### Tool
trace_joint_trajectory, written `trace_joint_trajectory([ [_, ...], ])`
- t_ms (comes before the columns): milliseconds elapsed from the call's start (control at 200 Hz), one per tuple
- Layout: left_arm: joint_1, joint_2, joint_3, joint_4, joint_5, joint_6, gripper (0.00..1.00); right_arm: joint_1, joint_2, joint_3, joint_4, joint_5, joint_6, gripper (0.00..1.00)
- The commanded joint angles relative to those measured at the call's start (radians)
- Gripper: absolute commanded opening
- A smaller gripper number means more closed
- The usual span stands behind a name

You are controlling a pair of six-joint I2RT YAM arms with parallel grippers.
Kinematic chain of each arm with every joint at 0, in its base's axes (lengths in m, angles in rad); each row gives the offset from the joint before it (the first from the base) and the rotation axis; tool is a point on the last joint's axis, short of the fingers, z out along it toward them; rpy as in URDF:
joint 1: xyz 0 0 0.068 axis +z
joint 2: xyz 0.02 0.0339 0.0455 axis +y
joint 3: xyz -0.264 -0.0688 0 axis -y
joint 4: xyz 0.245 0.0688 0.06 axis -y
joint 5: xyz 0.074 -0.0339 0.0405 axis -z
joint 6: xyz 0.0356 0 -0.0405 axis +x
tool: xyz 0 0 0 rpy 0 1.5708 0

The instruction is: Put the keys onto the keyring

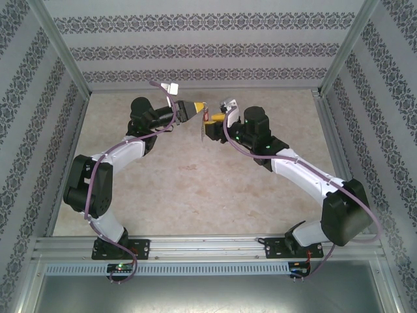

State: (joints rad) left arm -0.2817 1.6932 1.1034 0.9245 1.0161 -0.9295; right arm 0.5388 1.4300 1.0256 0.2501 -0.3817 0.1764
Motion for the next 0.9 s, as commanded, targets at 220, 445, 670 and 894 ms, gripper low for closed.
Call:
trace_joint_trajectory([
  [220, -0.010, -0.040, 0.001, 0.051, 0.010, -0.019, 0.00, -0.010, 0.065, 0.080, 0.018, -0.035, 0.020, 0.44],
  [445, -0.010, -0.038, 0.003, 0.054, 0.012, -0.018, 0.00, -0.027, 0.057, 0.083, 0.010, -0.078, 0.027, 0.27],
  [670, -0.011, -0.038, 0.008, 0.061, 0.013, -0.023, 0.00, -0.046, 0.020, 0.050, -0.002, -0.110, 0.025, 0.12],
  [894, -0.011, -0.035, 0.010, 0.062, 0.008, -0.024, 0.00, -0.068, -0.001, 0.034, 0.002, -0.164, 0.043, 0.00],
])
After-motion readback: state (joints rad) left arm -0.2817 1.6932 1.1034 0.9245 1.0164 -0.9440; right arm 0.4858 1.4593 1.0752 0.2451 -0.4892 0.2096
